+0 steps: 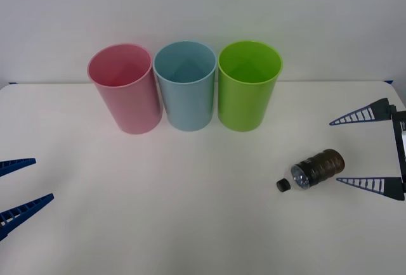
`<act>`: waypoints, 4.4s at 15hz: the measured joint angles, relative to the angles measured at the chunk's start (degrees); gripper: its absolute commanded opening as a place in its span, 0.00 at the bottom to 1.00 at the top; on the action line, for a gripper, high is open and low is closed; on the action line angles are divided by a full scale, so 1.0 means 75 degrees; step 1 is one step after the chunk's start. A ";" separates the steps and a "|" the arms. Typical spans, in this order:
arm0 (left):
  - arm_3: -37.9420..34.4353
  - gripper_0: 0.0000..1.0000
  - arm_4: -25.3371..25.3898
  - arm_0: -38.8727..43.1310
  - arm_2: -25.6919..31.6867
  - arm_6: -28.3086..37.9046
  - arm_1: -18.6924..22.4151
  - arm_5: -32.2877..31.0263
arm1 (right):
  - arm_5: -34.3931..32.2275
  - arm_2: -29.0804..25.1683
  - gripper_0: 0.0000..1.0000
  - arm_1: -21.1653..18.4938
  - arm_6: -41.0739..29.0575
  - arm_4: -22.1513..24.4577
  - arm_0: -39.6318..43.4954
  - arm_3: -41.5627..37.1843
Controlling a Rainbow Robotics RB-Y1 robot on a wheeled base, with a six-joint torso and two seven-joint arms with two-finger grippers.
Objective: Put cans in the blue bin and PET bottles in the pink bin and trash in the green bin.
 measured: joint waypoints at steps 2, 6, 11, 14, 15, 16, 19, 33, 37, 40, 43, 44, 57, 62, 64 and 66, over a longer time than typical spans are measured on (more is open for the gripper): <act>0.0000 1.00 0.0000 0.0000 0.0000 0.0000 0.0000 0.0000 | 0.0000 0.0011 1.00 -0.0199 0.0582 0.0478 -0.0122 0.0042; 0.0000 1.00 0.0000 0.0000 0.0000 0.0000 0.0000 0.0000 | 0.0005 0.0277 1.00 -0.0520 0.0901 0.1301 -0.0413 0.0043; 0.0000 1.00 0.0000 0.0000 0.0000 0.0000 0.0000 0.0000 | 0.0201 0.0673 1.00 -0.1156 0.0920 0.1894 -0.0552 0.0040; 0.0000 1.00 0.0000 0.0000 0.0000 0.0000 0.0000 0.0000 | 0.0309 0.0907 1.00 -0.1143 0.0903 0.2238 -0.0554 0.0079; 0.0000 1.00 0.0000 0.0000 0.0000 0.0000 0.0000 0.0000 | 0.0334 0.0999 1.00 -0.1128 0.0888 0.2292 -0.0529 0.0103; 0.0000 1.00 0.0000 0.0000 0.0000 0.0000 0.0000 0.0000 | 0.0407 0.1098 1.00 -0.1094 0.0887 0.2383 -0.0514 0.0121; 0.0000 1.00 0.0000 0.0000 0.0000 0.0000 0.0000 0.0000 | 0.0516 0.1182 1.00 -0.0753 0.0886 0.2818 -0.0505 0.0124; 0.0000 1.00 0.0000 0.0000 0.0000 0.0000 0.0000 0.0000 | 0.0642 0.1343 1.00 0.1047 0.0756 0.5001 -0.0758 0.0222; 0.0000 1.00 0.0000 0.0000 0.0000 0.0000 0.0000 0.0000 | 0.0972 0.1593 1.00 0.1078 0.0755 0.5111 -0.0769 0.0449; 0.0000 1.00 0.0000 0.0000 0.0000 0.0000 0.0000 0.0000 | 0.1009 0.1620 1.00 0.1301 0.0775 0.5430 -0.0784 0.0525; 0.0000 1.00 0.0000 0.0000 0.0000 0.0000 0.0000 0.0000 | 0.1021 0.1619 1.00 0.1640 0.0829 0.5734 -0.0925 0.0786; 0.0000 1.00 0.0000 0.0000 0.0000 0.0000 0.0000 0.0000 | 0.1033 0.1619 1.00 0.1763 0.0843 0.5895 -0.0980 0.0839; 0.0000 1.00 0.0000 0.0000 0.0000 0.0000 0.0000 0.0000 | 0.1403 0.1880 0.00 0.2128 0.0845 0.6538 -0.1195 0.1217; 0.0000 1.00 0.0000 0.0000 0.0000 0.0000 0.0000 0.0000 | 0.1459 0.1956 0.00 0.2128 0.0934 0.6599 -0.1247 0.1217; 0.0000 1.00 0.0000 0.0000 0.0000 0.0000 0.0000 0.0000 | 0.1545 0.2009 0.00 0.2128 0.0986 0.6623 -0.1249 0.1210; 0.0000 1.00 0.0000 0.0000 0.0000 0.0000 0.0000 0.0000 | 0.1560 0.2038 0.00 0.2138 0.0998 0.6592 -0.1245 0.1195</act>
